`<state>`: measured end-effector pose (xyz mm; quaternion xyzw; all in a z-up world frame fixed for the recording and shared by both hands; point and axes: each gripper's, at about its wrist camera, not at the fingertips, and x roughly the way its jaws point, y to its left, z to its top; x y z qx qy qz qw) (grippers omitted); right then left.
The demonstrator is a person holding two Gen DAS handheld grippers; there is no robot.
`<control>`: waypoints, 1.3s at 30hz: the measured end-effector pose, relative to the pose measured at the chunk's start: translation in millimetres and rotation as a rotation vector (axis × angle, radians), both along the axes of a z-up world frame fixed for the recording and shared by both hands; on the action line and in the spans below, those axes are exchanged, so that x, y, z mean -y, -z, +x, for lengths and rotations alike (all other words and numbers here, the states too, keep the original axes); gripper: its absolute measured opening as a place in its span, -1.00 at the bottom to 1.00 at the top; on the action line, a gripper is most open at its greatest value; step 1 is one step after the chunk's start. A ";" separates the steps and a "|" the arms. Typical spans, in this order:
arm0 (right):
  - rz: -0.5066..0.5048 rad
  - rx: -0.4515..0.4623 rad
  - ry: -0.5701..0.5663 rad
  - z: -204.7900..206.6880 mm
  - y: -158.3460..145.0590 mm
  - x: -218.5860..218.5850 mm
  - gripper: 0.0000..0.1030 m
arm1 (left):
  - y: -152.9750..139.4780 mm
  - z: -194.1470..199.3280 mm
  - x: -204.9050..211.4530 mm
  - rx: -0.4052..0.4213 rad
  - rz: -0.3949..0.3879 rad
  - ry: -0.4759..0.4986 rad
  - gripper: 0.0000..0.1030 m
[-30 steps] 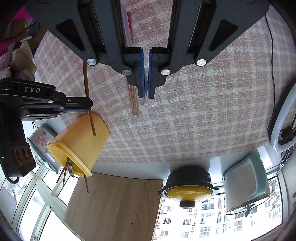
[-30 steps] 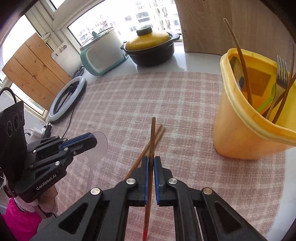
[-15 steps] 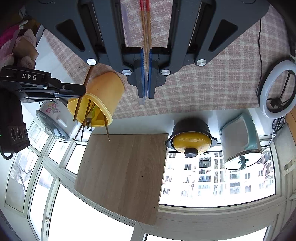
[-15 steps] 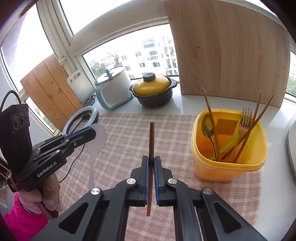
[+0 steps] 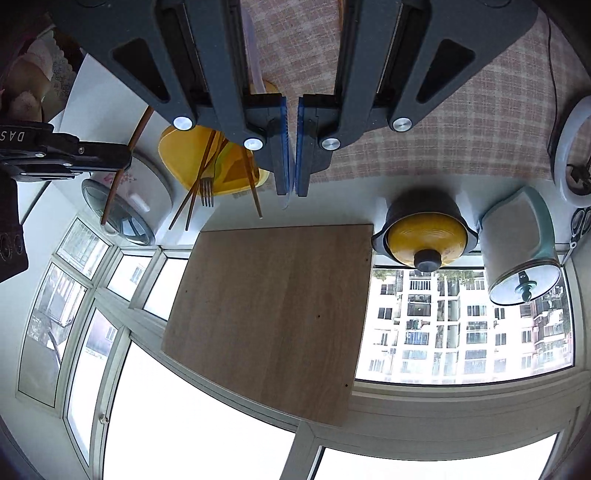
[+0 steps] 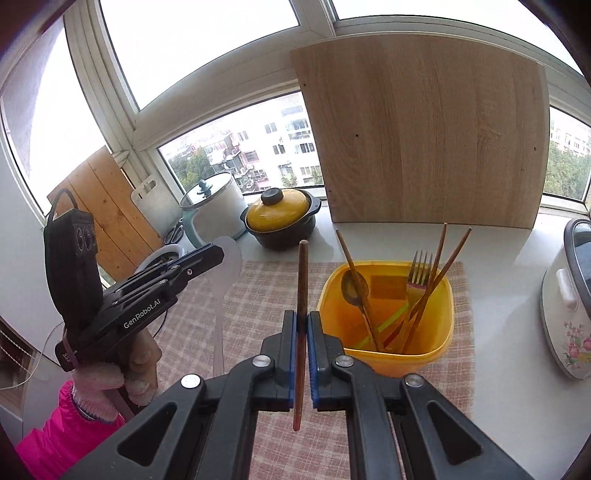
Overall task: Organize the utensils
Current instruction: 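Carry the spoon with the left gripper into the yellow container while the right gripper carries the chopstick there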
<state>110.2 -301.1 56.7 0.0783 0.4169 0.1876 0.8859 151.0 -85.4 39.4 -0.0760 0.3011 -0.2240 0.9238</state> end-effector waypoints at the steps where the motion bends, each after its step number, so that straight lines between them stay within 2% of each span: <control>1: 0.007 0.000 0.002 1.7 -4.3 6.9 -0.95 | -1.3 3.7 4.9 0.004 -0.004 0.000 -0.99; 11: 0.072 0.075 0.054 18.6 -45.2 63.6 -0.95 | -12.0 41.0 49.0 0.030 -0.028 -0.017 -0.99; 17: 0.056 0.102 0.078 33.9 -53.6 76.4 -0.95 | -4.7 62.2 69.2 0.034 -0.009 -0.040 -0.99; 26: 0.030 0.102 0.105 62.3 -45.9 82.9 -0.95 | 13.6 83.8 78.0 0.029 0.010 -0.084 -0.99; 29: -0.023 0.112 0.116 68.4 -39.3 80.4 -0.95 | 18.0 83.6 82.7 0.041 0.029 -0.087 -0.99; 39: -0.049 0.044 0.104 78.9 -2.5 76.0 -0.95 | 27.4 64.5 96.0 0.094 0.085 -0.054 -0.99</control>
